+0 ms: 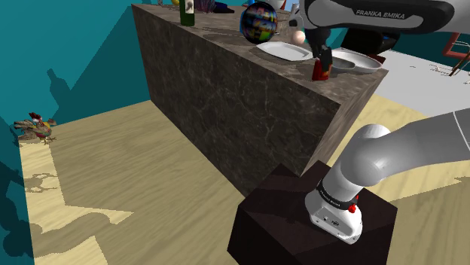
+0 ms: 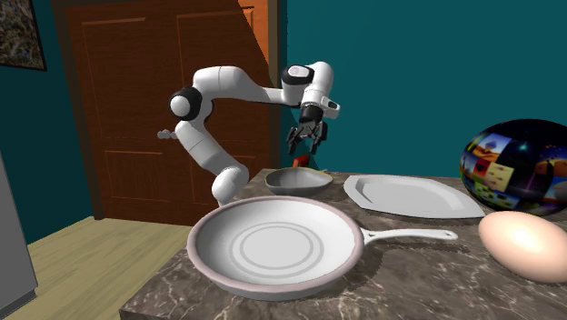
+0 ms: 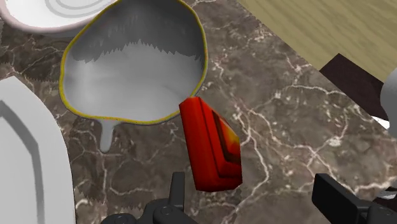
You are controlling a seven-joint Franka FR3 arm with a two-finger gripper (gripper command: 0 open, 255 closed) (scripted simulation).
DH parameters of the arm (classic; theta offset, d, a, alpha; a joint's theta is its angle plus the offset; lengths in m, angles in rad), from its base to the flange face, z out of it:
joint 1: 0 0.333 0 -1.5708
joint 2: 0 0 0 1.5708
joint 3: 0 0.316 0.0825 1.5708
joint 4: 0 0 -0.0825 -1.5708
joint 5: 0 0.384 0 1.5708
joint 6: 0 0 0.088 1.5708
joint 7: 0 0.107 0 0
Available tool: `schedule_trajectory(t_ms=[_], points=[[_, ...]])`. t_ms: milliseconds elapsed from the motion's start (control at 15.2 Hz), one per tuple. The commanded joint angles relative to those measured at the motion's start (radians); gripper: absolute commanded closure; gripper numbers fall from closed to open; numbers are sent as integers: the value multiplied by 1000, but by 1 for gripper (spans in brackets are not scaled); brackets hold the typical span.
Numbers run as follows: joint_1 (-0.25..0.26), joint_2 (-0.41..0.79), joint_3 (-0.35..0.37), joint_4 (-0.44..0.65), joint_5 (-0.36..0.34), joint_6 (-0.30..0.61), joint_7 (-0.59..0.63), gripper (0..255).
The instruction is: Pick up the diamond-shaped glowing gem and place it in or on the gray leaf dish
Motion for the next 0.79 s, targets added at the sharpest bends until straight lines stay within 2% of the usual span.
schedule_trajectory(t_ms=[0, 660, 726], points=[[-2, -12, -11, -28, -9, 19, -2, 0], [-3, -21, -20, -52, -15, 36, -1, 0], [-3, -21, -20, -52, -15, 36, -1, 255]])
